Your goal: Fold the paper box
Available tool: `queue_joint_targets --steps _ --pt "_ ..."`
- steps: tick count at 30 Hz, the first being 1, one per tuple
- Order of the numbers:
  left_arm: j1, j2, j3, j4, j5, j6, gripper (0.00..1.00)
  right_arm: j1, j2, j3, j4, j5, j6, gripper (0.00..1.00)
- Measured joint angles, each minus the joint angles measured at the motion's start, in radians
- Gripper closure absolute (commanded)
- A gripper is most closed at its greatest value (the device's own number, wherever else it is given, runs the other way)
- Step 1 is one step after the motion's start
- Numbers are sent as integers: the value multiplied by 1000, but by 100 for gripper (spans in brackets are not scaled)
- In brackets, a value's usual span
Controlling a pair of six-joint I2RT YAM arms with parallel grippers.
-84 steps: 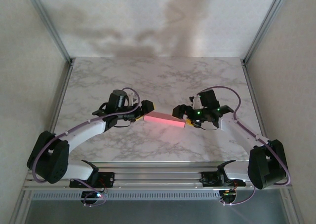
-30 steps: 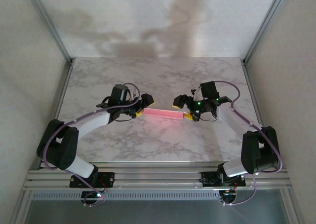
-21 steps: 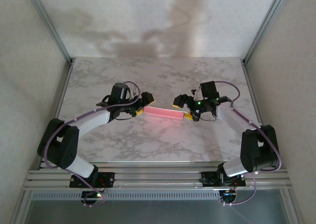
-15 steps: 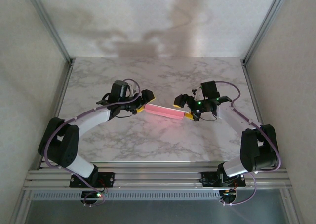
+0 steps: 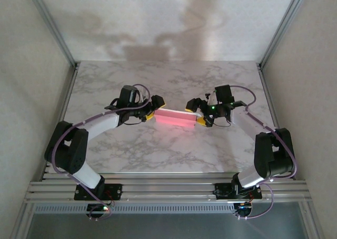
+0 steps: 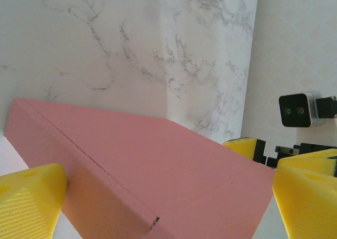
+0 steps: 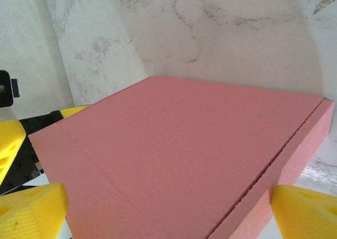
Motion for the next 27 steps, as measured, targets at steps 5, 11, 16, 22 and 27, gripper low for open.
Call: queue_joint_targets --steps 5,11,16,22,27 --pt "2 28 37 -4 3 4 1 -5 5 3 -2 0 -1 1" --pt "8 48 60 -8 7 13 1 -14 11 19 -9 4 -8 1" --pt "9 63 70 -12 10 21 1 -23 19 40 -25 4 -24 1" --pt "17 66 80 -17 14 23 1 -26 37 46 -28 5 -32 1" --pt "20 66 84 -15 15 23 1 -26 37 46 -26 4 -31 1"
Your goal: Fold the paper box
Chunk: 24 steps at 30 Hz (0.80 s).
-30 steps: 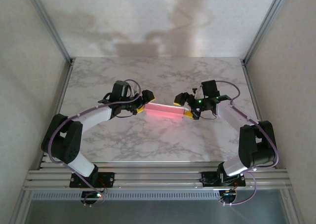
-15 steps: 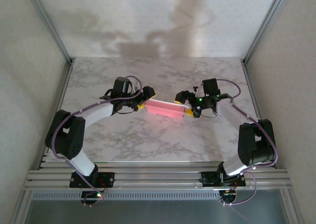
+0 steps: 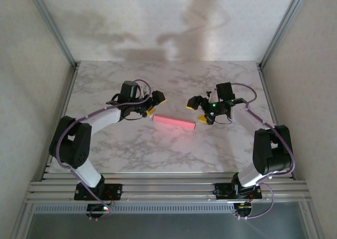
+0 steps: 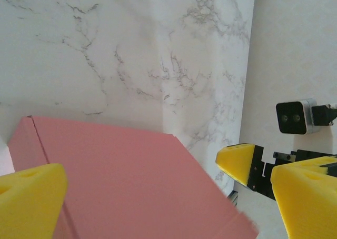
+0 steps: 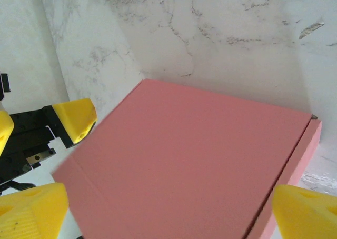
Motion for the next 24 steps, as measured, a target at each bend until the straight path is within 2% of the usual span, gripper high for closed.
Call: queue_joint_targets --steps 9,16,24 --pt "0 -11 -26 -16 -9 58 1 6 -21 -71 42 1 -1 1" --pt "-1 -97 -139 -101 -36 183 1 79 -131 -210 25 63 -24 1" --pt "-21 -137 -233 -105 -42 251 1 132 -219 -322 64 111 -18 1"
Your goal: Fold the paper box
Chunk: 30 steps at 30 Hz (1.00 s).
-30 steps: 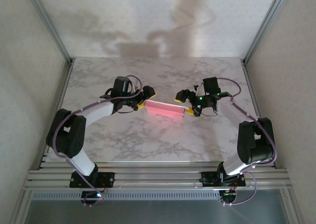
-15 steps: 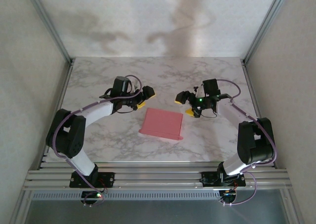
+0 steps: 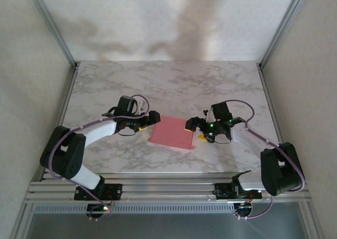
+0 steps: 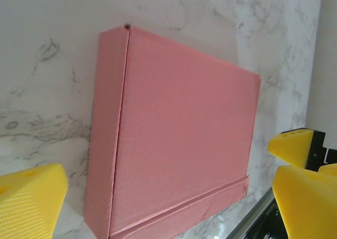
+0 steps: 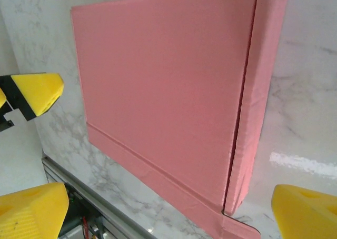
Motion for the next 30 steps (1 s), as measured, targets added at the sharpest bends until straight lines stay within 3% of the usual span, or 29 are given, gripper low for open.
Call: queue_joint_targets --steps 30 --pt "-29 122 28 52 75 53 1 55 76 -46 190 17 53 1"
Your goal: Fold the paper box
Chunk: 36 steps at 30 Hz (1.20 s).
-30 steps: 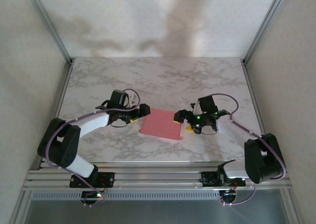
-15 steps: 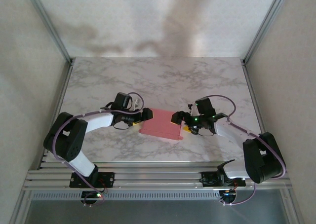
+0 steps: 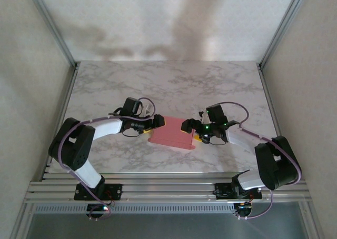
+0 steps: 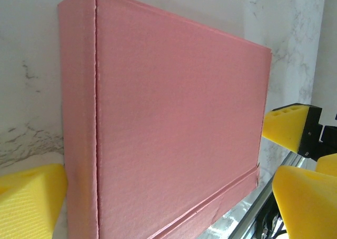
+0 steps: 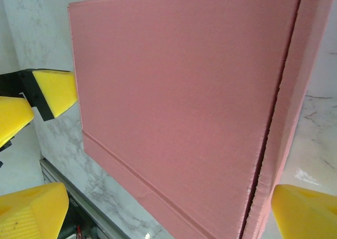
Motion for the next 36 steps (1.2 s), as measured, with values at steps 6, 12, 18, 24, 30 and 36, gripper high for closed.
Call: queue_joint_targets --steps 6,12,18,24,30,36 --pt "-5 8 0 0 9 0 1 5 12 0 10 6 0 1" --pt "-5 9 2 -4 26 0 1 6 12 0 10 8 3 1" --pt "-4 6 23 -27 48 0 1 6 6 3 -8 12 3 1" --pt "8 -42 47 -44 85 -12 1 -6 -51 60 -120 11 -18 1" --pt "36 -116 121 -72 130 -31 1 -52 -117 165 -208 0 -55 1" --pt "37 -150 158 -80 137 -31 1 -88 -137 220 -254 -23 -64 1"
